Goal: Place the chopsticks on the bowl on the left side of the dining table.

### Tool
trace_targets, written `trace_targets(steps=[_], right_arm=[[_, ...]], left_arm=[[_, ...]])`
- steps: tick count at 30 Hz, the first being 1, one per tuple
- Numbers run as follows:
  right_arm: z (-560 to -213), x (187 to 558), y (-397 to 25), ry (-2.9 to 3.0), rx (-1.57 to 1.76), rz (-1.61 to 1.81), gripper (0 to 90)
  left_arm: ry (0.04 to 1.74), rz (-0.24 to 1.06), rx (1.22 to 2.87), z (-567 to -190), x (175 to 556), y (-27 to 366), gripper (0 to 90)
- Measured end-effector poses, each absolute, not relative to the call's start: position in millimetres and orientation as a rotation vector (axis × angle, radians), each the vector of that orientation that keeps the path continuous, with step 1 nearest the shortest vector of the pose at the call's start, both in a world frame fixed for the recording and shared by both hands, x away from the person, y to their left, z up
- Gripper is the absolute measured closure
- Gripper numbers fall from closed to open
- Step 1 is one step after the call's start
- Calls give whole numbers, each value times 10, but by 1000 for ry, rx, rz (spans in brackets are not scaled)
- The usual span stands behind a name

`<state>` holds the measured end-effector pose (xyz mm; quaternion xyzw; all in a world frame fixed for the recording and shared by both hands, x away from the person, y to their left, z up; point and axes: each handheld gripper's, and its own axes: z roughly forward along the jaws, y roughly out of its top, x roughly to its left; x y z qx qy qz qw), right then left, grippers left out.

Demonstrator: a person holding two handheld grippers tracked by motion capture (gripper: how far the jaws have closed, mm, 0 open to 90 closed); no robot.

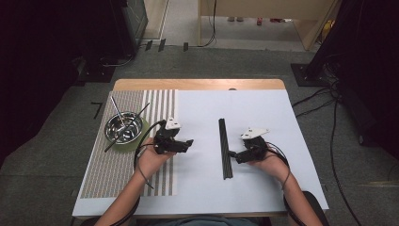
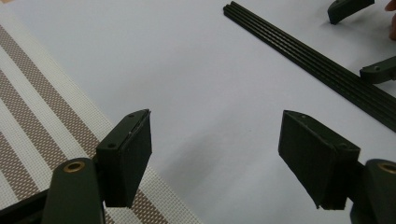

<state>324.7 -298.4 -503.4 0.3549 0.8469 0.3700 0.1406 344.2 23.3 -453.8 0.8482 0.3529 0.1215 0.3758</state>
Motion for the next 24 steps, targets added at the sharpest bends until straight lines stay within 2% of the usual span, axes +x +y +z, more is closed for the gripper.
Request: trace_targets(steps=[24], right_arm=[[-5035,3248,-2985,2446,1022,1069,109]], left_arm=[[886,304,2174,-4603,3389,32,236]])
